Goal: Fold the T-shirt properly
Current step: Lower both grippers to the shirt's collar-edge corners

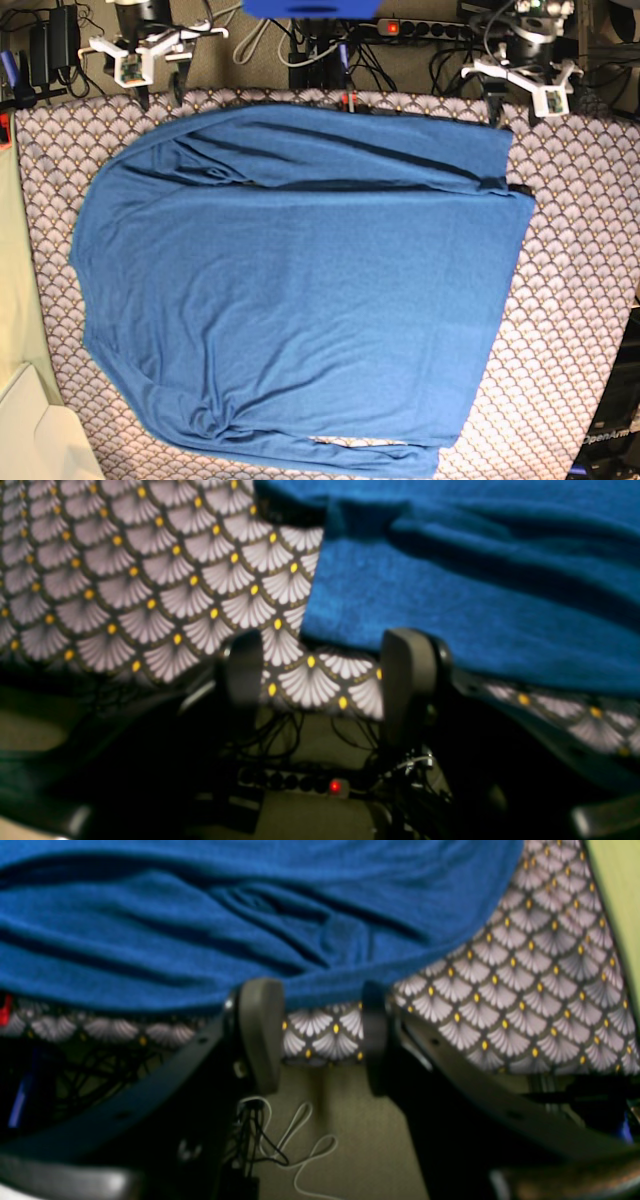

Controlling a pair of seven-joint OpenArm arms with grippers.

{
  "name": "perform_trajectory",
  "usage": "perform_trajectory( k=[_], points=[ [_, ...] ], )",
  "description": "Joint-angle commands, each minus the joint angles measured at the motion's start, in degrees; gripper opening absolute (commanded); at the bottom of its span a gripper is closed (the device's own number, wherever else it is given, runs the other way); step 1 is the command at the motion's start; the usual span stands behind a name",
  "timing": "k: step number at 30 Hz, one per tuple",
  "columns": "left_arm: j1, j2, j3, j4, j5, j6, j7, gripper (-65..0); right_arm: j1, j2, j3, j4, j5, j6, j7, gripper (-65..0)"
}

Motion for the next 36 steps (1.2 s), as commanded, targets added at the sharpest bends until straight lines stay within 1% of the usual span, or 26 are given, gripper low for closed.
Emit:
perform_trajectory(
  k=[1,10,14,17,30,36],
  points=[
    [-0.1,-0.3,-0.3,0.0,-0.2,0.0,-1.4,-28.3,-0.2,0.2,0.1,0.8,0.0,0.1,1.3,-37.7],
    [-5.2,-0.2,0.1,-7.1,-0.2,0.0,-1.4,-28.3,0.3,0.2,0.3,0.8,0.0,0.1,1.3,-37.6],
    [-6.2,-0.1,0.3,-7.4,-0.2,0.0,-1.4,-28.3,0.3,0.2,0.3,0.8,0.0,0.1,1.3,-37.6],
    [-6.3,0.9,0.2,-7.4,-0.2,0.0,-1.4,-28.3,0.3,0.2,0.3,0.8,0.0,0.1,1.3,-37.6],
    [-8.8,1.0,0.6,-9.4,-0.2,-0.1,-1.4,-28.3,0.3,0.2,0.1,0.8,0.0,0.1,1.3,-37.6],
    [-9.3,2.6,1.7,-10.2,-0.2,-0.1,-1.4,-28.4,0.3,0.2,0.3,0.8,0.0,0.1,1.3,-37.6]
  ],
)
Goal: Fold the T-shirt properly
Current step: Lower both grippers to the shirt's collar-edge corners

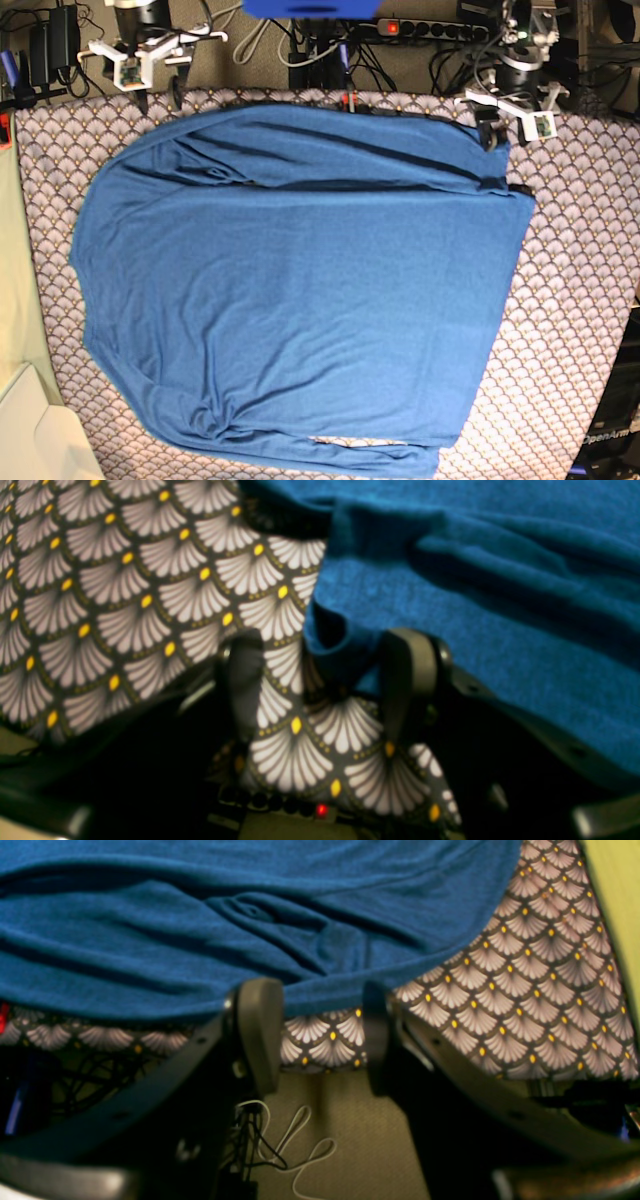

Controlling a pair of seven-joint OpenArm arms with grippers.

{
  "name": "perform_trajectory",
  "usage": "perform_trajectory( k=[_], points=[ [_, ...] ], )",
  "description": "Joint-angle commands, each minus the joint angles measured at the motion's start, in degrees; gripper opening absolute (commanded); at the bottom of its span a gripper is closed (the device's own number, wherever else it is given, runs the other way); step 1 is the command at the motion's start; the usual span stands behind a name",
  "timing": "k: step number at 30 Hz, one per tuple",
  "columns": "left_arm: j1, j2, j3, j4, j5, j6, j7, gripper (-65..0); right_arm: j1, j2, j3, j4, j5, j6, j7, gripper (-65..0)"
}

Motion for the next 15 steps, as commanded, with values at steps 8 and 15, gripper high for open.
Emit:
perform_trajectory(
  k=[8,15],
  points=[
    [-0.7,0.5,0.0,0.4,0.0,-0.2,0.5,-33.7,-0.6,0.2,0.1,0.8,0.0,0.1,-0.2,-37.6],
    [-1.2,0.5,0.0,0.4,0.0,-0.2,0.5,-65.0,0.8,0.2,-0.2,0.8,0.0,0.1,-4.6,-37.7]
  ],
)
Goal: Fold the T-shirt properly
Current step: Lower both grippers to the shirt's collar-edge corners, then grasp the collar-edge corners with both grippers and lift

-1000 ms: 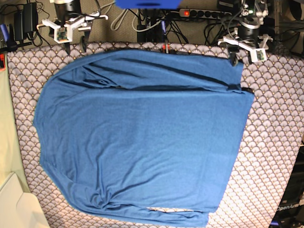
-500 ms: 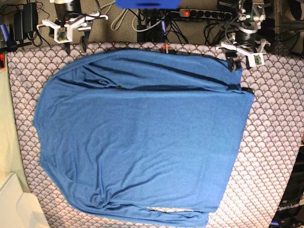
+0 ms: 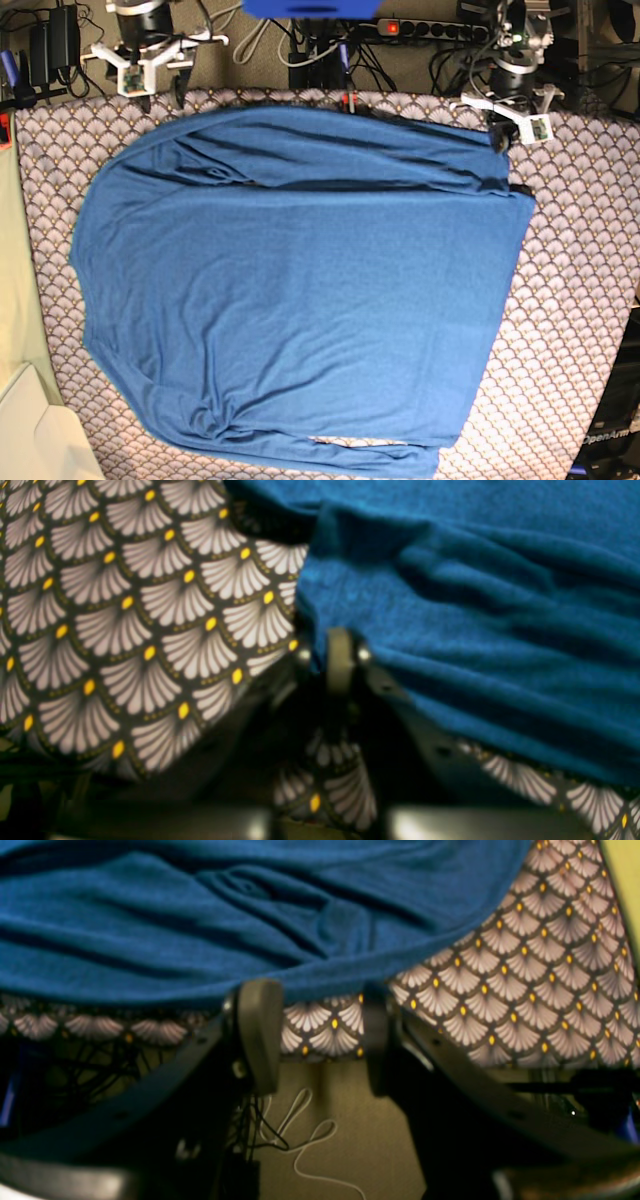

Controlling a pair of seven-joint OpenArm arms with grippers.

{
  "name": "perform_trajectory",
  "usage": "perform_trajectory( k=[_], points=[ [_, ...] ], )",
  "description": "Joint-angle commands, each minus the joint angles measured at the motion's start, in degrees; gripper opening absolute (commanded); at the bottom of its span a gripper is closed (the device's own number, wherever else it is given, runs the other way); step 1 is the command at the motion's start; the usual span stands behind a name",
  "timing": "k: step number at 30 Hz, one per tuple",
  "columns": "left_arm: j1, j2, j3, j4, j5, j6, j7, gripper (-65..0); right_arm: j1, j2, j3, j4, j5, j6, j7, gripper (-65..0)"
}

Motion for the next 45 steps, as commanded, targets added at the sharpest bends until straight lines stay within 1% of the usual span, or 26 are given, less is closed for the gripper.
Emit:
perform_trajectory(
  k=[1,3,5,7,9,10,16,21,25,30,37,42,45],
  points=[
    [0.3,-0.3,0.0,0.5,-0.1,-0.1,-0.3,-65.0,-0.6,0.2,-0.1,0.9,0.0,0.1,1.0,-37.7],
    [0.3,-0.3,-0.1,0.5,-0.2,-0.1,-0.3,-64.1,-0.6,0.2,-0.1,0.9,0.0,0.1,1.0,-37.7],
    [0.4,-0.3,-0.1,0.5,-0.2,-0.1,-0.3,-64.8,-0.6,0.4,-0.3,0.9,0.0,0.3,1.0,-37.6],
    [0.6,-0.3,-0.1,0.7,-0.2,-0.1,-0.3,-64.8,0.0,1.6,-1.3,0.9,0.0,2.3,0.8,-37.5],
    [0.6,-0.3,-0.4,0.9,-0.2,-0.1,-0.3,-64.8,1.1,2.0,-1.7,0.8,0.0,3.8,0.5,-37.5],
    [0.6,-0.3,-0.4,1.0,-0.2,-0.1,-0.3,-64.8,1.8,1.9,-1.7,0.8,0.0,4.3,-0.4,-37.4],
    [0.6,-0.3,-0.2,0.7,-0.2,-0.1,-0.3,-64.8,7.4,2.2,-1.9,0.2,0.0,4.4,-7.1,-37.3],
    [0.8,-0.3,-0.1,1.0,-0.2,-0.1,-0.3,-64.8,12.2,2.2,-1.8,-3.5,0.0,4.4,-10.6,-37.3],
    [0.9,-0.3,-0.2,1.0,-0.2,-0.1,-0.3,-64.8,14.3,2.2,-1.2,-6.5,0.0,4.3,-11.2,-37.3],
    [1.0,-0.3,-0.4,1.0,-0.2,-0.1,-0.3,-64.8,14.4,1.9,0.1,-9.0,0.0,4.2,-11.5,-37.4],
    [1.0,-0.3,-0.2,1.0,-0.2,-0.1,-0.3,-64.8,14.5,1.9,0.2,-11.8,0.0,4.0,-11.5,-37.4],
    [1.0,-0.3,-0.1,1.0,-0.2,-0.1,-0.3,-64.8,16.4,1.9,0.1,-15.6,0.0,4.0,-11.5,-37.4],
    [1.0,-0.3,-0.4,1.0,-0.2,-0.1,-0.3,-64.8,16.4,1.9,0.0,-16.1,0.0,4.1,-11.5,-37.4]
  ],
)
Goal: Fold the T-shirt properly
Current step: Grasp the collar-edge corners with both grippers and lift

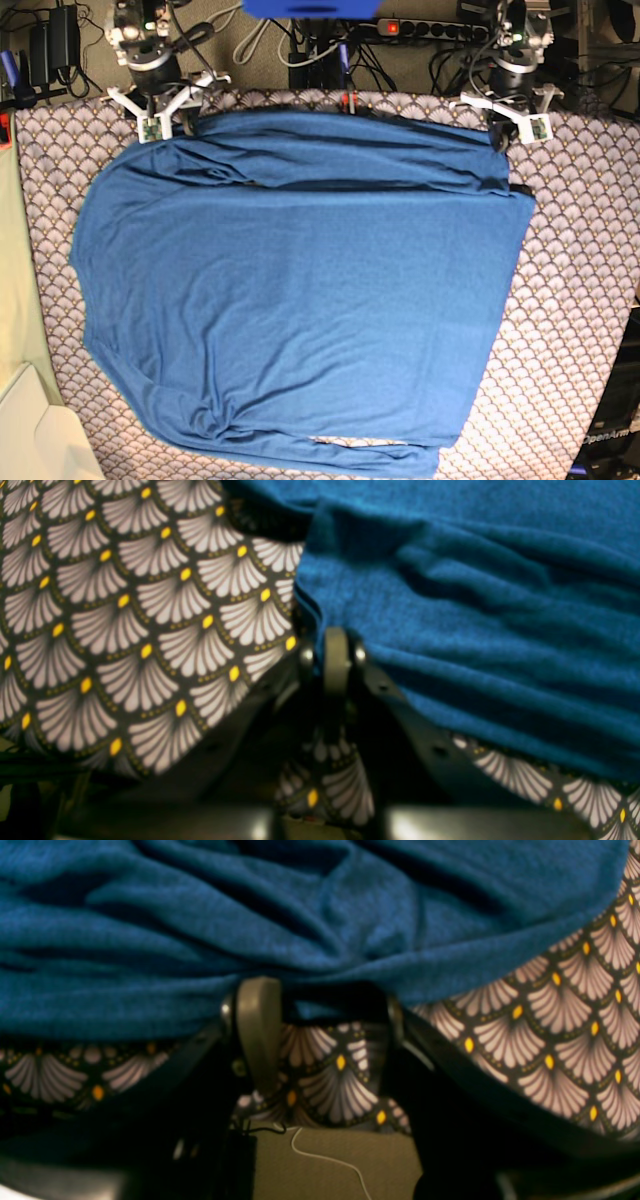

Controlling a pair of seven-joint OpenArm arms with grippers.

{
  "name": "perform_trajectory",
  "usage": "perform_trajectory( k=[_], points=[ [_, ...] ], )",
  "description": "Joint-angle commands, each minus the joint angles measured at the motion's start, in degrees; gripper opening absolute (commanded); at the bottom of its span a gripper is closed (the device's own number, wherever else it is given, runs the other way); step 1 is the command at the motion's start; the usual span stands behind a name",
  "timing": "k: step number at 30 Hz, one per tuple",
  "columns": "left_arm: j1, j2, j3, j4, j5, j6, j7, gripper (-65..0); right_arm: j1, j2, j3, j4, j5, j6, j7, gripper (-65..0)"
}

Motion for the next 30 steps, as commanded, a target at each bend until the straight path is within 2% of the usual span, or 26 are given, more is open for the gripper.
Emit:
perform_trajectory(
  k=[1,5,7,10,15,24,30],
  points=[
    [0.4,-0.4,-0.2,0.8,-0.1,-0.1,-0.5,-64.8,-0.6,0.2,0.0,0.1,-0.4,-0.1,-1.9,-37.6],
    [0.5,-0.4,-0.2,0.8,-0.1,-0.1,-0.5,-64.8,-0.6,0.2,0.0,0.2,-0.4,0.1,-1.9,-39.9],
    [1.0,-0.4,-0.2,0.9,-0.1,-0.1,-0.5,-64.8,-0.6,0.2,0.0,0.5,-0.4,0.1,-1.9,-47.6],
    [1.1,-0.4,-0.2,1.0,-0.1,-0.1,-0.5,-64.8,-0.7,0.2,0.0,0.6,-0.4,0.1,-1.9,-65.0],
    [1.2,-0.4,-0.4,1.0,-0.1,-0.1,-0.5,-64.8,-0.8,0.2,0.0,1.6,-0.4,0.1,-1.6,-65.0],
    [2.4,-0.4,-0.5,7.1,-0.1,0.2,-0.5,-64.8,-1.4,0.2,0.1,10.9,-0.4,0.1,-1.8,-65.0],
    [1.8,-0.9,-0.7,7.6,-0.1,0.3,-0.5,-64.8,-0.5,0.3,0.1,11.8,-0.4,0.1,-1.8,-65.0]
  ],
)
